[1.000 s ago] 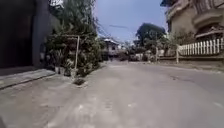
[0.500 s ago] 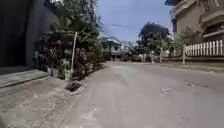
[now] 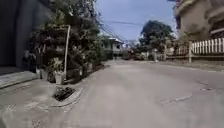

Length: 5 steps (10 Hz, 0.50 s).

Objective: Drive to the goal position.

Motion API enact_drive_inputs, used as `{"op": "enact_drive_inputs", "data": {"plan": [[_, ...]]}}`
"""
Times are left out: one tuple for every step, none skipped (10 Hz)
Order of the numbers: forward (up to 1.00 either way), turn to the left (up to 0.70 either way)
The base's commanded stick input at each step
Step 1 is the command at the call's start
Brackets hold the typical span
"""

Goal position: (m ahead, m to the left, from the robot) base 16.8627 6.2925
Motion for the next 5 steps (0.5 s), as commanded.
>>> {"op": "enact_drive_inputs", "data": {"plan": [[1.0, 0.0], [1.0, 0.0], [1.0, 0.0], [1.0, 0.0], [1.0, 0.0]]}}
